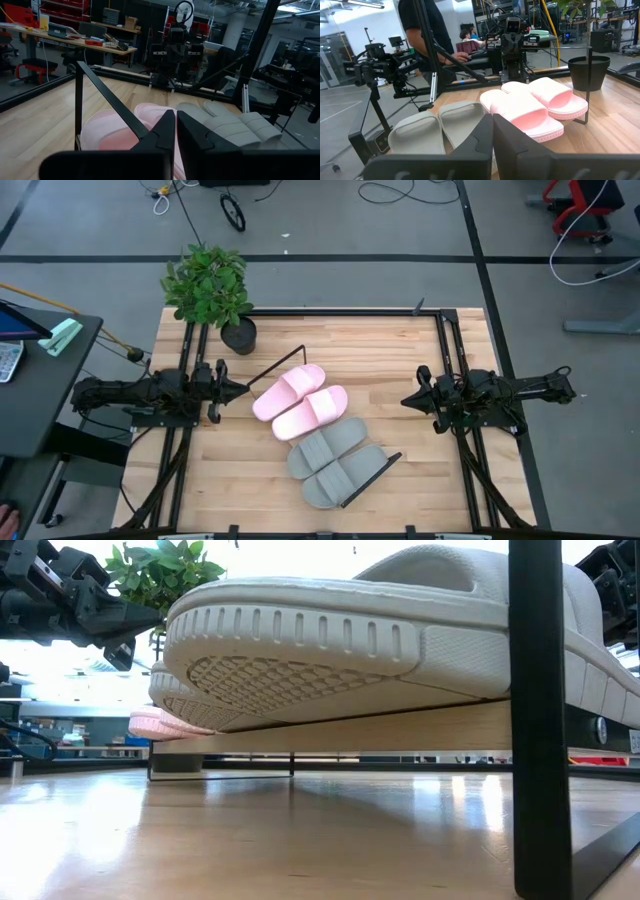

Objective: Pick and place slides into the shelf
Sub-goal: Return to Home Position

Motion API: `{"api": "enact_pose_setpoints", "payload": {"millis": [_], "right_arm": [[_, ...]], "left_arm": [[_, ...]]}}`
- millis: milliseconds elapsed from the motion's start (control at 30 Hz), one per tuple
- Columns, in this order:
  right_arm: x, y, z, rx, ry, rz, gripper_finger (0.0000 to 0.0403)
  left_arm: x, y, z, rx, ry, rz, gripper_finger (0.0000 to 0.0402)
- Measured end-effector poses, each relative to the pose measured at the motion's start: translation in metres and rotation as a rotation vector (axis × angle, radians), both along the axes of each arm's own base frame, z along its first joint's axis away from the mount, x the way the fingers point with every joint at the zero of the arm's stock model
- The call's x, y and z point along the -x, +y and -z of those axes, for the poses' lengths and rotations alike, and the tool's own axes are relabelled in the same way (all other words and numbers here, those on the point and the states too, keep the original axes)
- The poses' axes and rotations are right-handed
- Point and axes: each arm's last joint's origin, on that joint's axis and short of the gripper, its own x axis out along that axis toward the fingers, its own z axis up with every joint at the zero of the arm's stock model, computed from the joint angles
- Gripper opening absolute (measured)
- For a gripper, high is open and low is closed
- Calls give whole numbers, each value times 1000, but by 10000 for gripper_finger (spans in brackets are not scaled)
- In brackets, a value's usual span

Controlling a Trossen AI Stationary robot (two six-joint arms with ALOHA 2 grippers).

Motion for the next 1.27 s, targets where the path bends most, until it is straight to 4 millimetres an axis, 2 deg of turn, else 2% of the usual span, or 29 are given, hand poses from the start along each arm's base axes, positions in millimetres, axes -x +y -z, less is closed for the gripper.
{"api": "enact_pose_setpoints", "payload": {"millis": [300, 733, 1267], "right_arm": [[0, 0, 0, 0, 0, -1, 14], [0, 0, 0, 0, 0, -1, 14], [0, 0, 0, 0, 0, 0, 14]], "left_arm": [[0, 0, 0, 0, 0, 0, 36], [0, 0, 0, 0, 0, 0, 21], [0, 0, 0, 0, 0, 0, 32]]}}
